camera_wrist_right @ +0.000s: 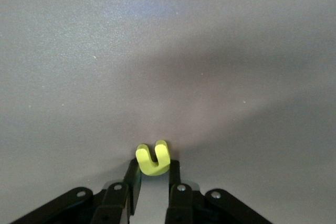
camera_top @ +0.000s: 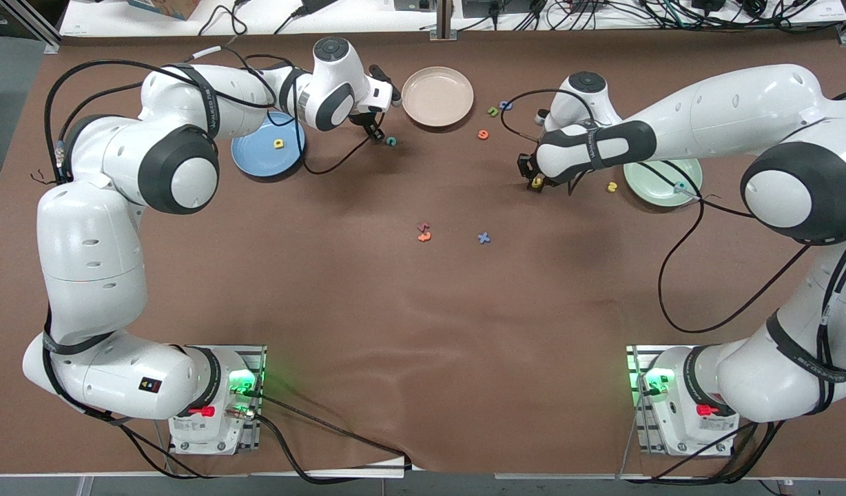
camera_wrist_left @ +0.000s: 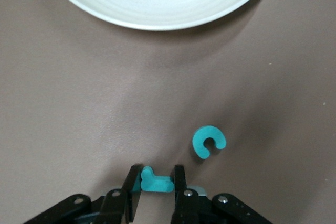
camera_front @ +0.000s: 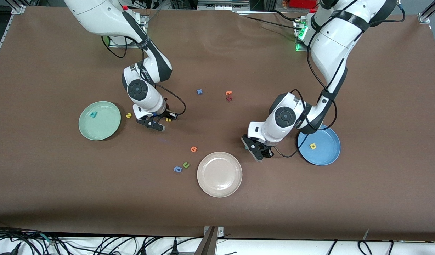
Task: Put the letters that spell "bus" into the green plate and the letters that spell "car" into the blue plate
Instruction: 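Grasp yellow u with the right gripper while the left gripper carries teal r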
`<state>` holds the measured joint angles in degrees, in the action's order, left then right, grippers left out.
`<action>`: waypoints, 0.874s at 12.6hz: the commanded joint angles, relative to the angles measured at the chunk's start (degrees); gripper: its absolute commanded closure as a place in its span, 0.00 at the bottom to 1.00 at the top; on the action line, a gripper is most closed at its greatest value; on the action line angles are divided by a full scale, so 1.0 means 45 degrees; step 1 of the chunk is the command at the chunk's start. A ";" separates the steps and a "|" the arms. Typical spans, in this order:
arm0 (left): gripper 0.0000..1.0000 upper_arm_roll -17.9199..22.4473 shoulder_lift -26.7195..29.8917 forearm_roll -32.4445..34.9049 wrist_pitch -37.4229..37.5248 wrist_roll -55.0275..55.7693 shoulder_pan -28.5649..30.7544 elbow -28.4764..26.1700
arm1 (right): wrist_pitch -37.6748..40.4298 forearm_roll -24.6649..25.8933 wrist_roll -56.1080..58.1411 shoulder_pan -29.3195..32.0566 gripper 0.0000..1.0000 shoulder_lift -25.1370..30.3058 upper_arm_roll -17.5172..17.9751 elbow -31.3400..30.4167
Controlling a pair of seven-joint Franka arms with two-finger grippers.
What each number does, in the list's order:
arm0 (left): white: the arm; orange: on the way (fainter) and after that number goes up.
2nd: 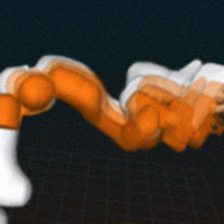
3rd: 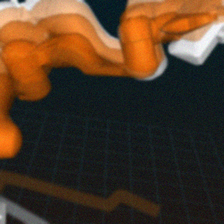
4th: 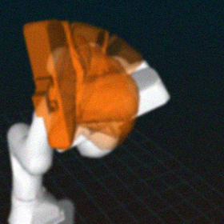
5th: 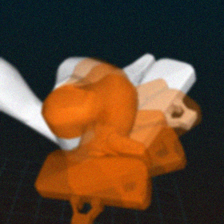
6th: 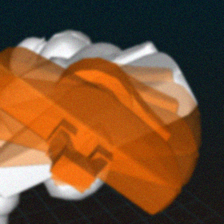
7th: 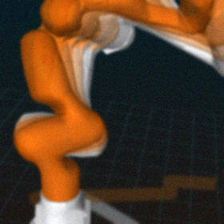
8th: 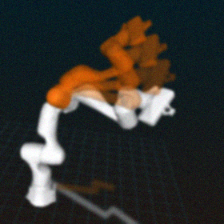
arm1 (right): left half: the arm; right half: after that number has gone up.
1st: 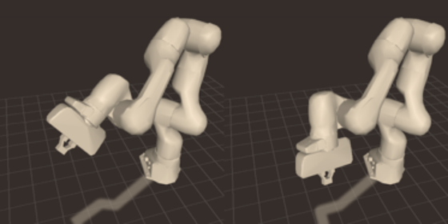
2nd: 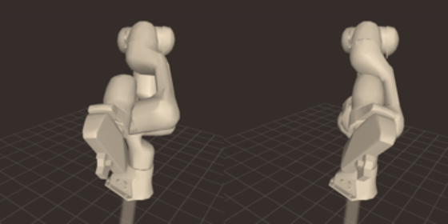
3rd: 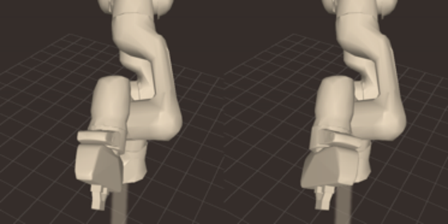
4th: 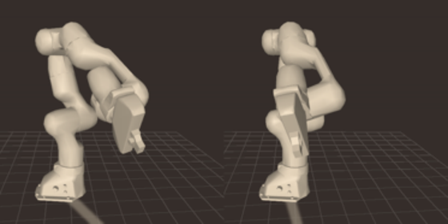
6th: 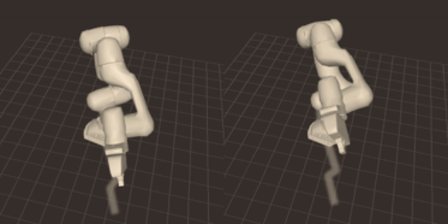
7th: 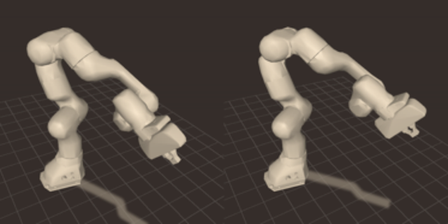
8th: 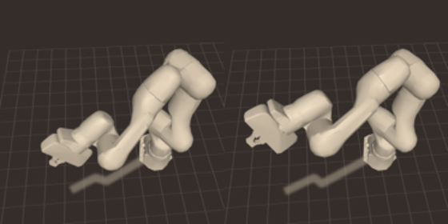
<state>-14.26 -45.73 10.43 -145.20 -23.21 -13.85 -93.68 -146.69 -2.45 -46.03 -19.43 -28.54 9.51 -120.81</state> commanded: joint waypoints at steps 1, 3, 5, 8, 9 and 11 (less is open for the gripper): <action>0.70 0.0024 0.0102 0.0378 0.0603 -0.0095 0.0303 0.0328 | -0.0194 0.0095 0.0170 -0.0018 0.77 -0.0084 -0.0042 -0.0204; 0.70 -0.0112 0.0628 0.0242 0.1599 -0.0212 0.0829 0.0445 | -0.0194 0.0095 0.0170 -0.0018 0.77 -0.0065 -0.0042 -0.0204; 0.70 -0.0210 0.1389 0.0241 0.2924 -0.0367 0.1531 0.0368 | -0.0175 0.0095 0.0170 -0.0018 0.77 -0.0046 -0.0061 -0.0185; 0.69 -0.0230 0.2192 0.0222 0.4122 -0.1732 0.3052 -0.0001 | 0.1088 0.0114 0.0364 0.0002 0.77 0.0713 -0.0236 -0.0010; 0.69 -0.0559 0.2445 0.0222 0.4162 -0.2587 0.3793 -0.0274 | 0.1675 0.0114 0.0636 0.0002 0.77 0.1161 -0.0566 0.0068; 0.68 -0.0989 0.2662 0.0183 0.4162 -0.3975 0.5317 -0.0841 | 0.3158 0.0095 0.2037 0.0021 0.77 0.1943 -0.1463 0.0147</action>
<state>-15.85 -36.09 10.43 -126.44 -35.82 3.99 -93.00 -138.20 -2.30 -41.93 -19.38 -24.46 6.21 -119.70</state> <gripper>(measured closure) 0.687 0.749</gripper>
